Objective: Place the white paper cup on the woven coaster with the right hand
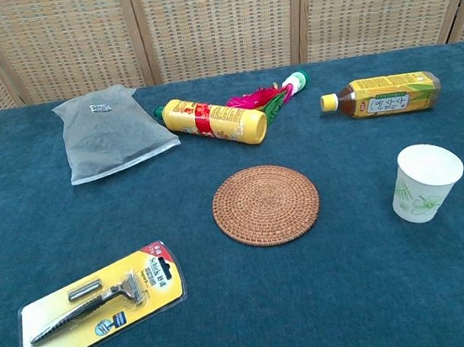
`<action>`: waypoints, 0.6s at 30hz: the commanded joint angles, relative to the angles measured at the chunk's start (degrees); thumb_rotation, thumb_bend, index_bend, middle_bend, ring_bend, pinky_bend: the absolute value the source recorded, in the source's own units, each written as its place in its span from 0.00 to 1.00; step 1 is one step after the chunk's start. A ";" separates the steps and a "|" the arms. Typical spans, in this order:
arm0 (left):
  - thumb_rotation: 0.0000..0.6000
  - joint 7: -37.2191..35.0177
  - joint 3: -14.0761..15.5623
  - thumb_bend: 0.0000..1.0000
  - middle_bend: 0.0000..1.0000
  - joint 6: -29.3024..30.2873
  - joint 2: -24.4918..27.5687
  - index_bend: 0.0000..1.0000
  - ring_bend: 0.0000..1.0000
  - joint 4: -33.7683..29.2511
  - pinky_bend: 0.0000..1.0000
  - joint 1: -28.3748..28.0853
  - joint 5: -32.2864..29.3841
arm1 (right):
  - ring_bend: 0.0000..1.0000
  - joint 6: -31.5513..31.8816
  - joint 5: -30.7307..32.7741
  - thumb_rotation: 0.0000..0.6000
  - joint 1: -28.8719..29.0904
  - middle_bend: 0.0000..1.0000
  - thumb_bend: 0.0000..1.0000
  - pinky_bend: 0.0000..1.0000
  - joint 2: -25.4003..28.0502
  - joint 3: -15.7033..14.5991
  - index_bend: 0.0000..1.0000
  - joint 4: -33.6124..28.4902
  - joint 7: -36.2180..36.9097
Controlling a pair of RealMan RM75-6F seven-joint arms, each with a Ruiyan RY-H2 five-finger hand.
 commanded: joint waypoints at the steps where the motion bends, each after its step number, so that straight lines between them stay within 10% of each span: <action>1: 1.00 -0.13 -0.03 0.02 0.00 -0.07 0.05 0.00 0.00 0.01 0.00 -0.02 -0.05 | 0.00 -0.34 -0.08 1.00 0.20 0.00 0.00 0.00 -0.10 -0.05 0.03 0.15 0.03; 10: 1.00 -0.33 -0.37 0.02 0.00 -0.10 0.19 0.00 0.00 -0.13 0.00 -0.02 -0.61 | 0.00 -5.72 -1.43 1.00 4.28 0.00 0.00 0.00 0.39 0.01 0.02 1.17 5.63; 18: 1.00 1.95 -1.05 0.02 0.00 -2.01 -0.42 0.00 0.00 -0.78 0.00 -1.02 -2.64 | 0.00 -22.93 1.45 1.00 15.11 0.00 0.00 0.00 1.11 1.43 0.01 0.25 11.87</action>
